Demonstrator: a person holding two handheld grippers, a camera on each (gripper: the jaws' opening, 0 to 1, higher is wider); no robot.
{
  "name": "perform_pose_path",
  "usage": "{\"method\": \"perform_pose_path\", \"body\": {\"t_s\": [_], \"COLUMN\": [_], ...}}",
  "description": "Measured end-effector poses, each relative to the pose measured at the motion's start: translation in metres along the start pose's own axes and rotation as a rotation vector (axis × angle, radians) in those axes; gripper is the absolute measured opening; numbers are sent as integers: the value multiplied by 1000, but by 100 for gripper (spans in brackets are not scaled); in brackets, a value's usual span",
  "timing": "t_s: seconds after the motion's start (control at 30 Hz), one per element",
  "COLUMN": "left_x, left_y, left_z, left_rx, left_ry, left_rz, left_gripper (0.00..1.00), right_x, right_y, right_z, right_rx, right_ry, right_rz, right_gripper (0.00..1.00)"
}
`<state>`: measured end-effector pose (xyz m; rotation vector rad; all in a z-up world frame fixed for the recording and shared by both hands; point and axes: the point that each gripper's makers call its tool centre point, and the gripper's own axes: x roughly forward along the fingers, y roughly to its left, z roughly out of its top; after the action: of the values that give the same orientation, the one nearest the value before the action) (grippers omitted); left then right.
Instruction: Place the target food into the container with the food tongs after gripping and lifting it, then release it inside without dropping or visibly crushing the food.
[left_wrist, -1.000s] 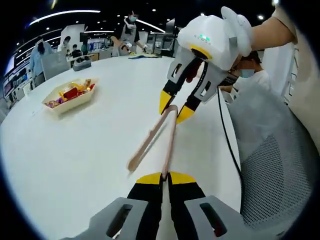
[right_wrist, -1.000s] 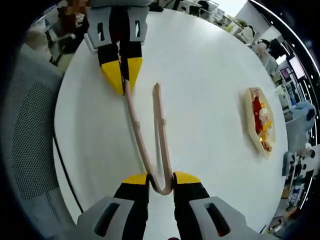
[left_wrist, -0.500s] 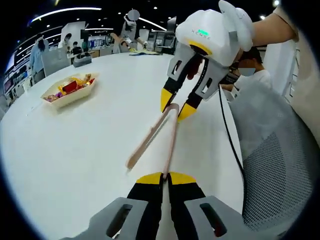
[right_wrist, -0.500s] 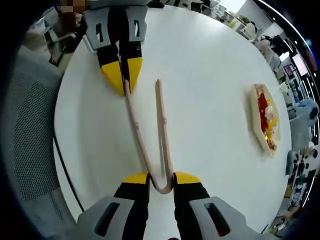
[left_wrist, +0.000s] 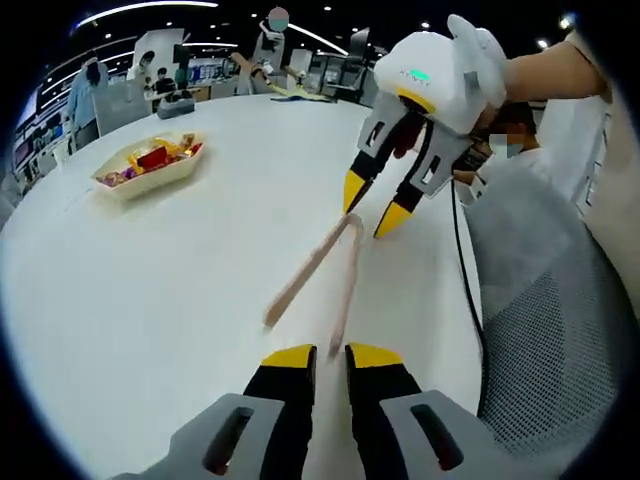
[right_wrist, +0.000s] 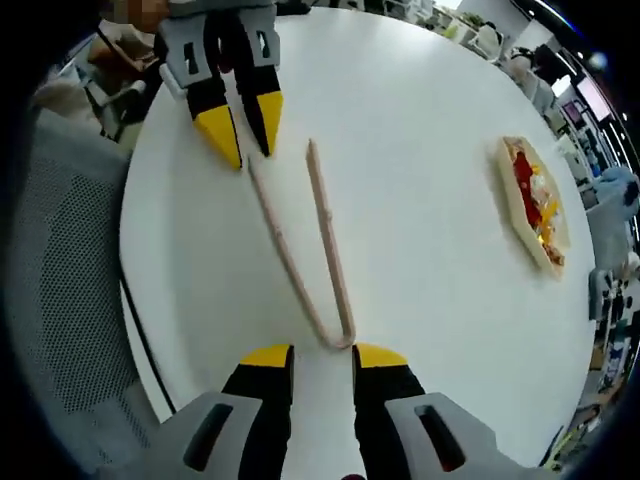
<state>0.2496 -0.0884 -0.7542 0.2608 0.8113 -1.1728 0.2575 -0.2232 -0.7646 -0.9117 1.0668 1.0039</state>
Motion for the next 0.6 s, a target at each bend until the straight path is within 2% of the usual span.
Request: {"method": "perform_pose_path", "body": {"t_s": [0.07, 0.13, 0.23, 0.33, 0.4, 0.47, 0.53, 0.57, 0.6], "left_x": [-5, -15, -25, -39, -52, -74, -95, -103, -114], "left_y": [1, 2, 4, 6, 12, 16, 18, 18, 22], "left_z": [-1, -3, -3, -1, 2, 17, 25, 28, 31], "left_rx": [-8, -9, -23, -39, -53, -19, -47, -50, -60], "left_ry": [-8, -24, -38, -68, -109, -189, -234, -254, -279], "left_rz": [13, 35, 62, 100, 151, 229, 294, 315, 350], "left_gripper": [17, 16, 17, 18, 16, 13, 14, 14, 14], "right_x": [-3, -10, -18, -33, -47, -66, -86, -98, -107], "right_y": [2, 7, 7, 4, 0, -8, -19, -23, -23], "right_z": [-5, -11, -15, -15, -14, -15, -17, -17, -16], "right_rx": [36, 162, 274, 419, 526, 625, 672, 735, 778], "right_ry": [-7, -55, -102, -195, -272, -372, -451, -504, -551], "right_rz": [-2, -1, -13, -37, -66, -137, -240, -281, -293], "right_gripper": [24, 25, 27, 29, 31, 34, 37, 37, 37]}}
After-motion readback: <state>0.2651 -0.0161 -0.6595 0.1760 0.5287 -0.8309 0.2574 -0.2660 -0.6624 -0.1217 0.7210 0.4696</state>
